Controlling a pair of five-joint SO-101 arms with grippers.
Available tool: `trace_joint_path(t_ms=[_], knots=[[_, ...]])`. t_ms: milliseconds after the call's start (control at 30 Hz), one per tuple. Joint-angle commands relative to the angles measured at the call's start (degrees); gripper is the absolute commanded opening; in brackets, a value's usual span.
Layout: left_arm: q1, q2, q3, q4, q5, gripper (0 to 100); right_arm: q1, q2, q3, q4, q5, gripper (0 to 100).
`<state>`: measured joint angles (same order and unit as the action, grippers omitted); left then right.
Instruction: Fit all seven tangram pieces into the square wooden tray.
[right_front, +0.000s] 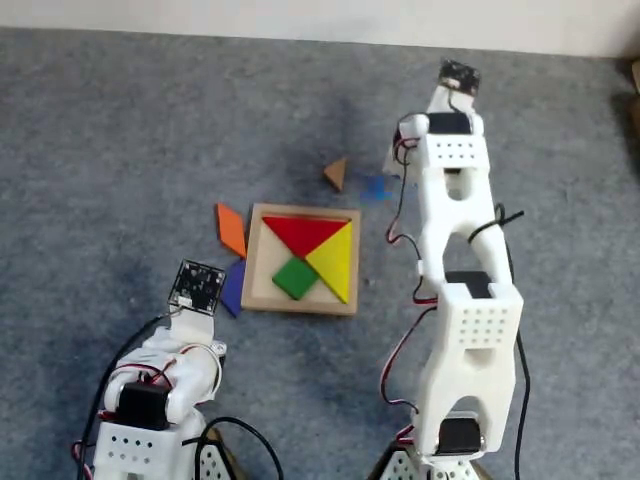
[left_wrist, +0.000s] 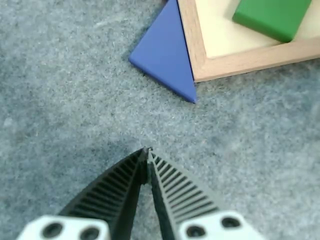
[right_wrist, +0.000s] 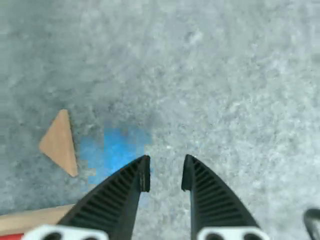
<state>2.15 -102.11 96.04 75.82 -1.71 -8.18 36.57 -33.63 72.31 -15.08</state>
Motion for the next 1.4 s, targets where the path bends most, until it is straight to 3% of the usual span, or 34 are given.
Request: trace_joint_path(t_ms=[0, 300, 467, 700, 933, 1133, 1367], knots=[[-0.5, -1.9, 1.1, 0.3, -0.4, 1, -1.5, -5.3, -3.6, 1.0, 2.5, 9.5], [-0.5, -1.9, 1.1, 0.3, -0.4, 1, -4.3, -5.6, -4.1, 9.1, 3.1, 9.5], [-0.5, -1.9, 1.1, 0.3, -0.4, 1, -7.5, -5.1, -3.6, 3.3, 3.7, 9.5], [-0.5, -1.9, 1.1, 0.3, -0.4, 1, -12.7, -5.0, -3.4, -8.3, 15.6, 9.5], [-0.5, -1.9, 1.1, 0.3, -0.4, 1, -13.7, 0.8, -1.8, -16.6, 10.8, 10.0], [-0.5, -1.9, 1.1, 0.3, -0.4, 1, -13.2, 5.3, -1.7, -15.3, 10.4, 19.5], [-0.5, -1.9, 1.1, 0.3, -0.4, 1, -12.1, 6.1, -1.8, -9.5, 10.5, 19.9]])
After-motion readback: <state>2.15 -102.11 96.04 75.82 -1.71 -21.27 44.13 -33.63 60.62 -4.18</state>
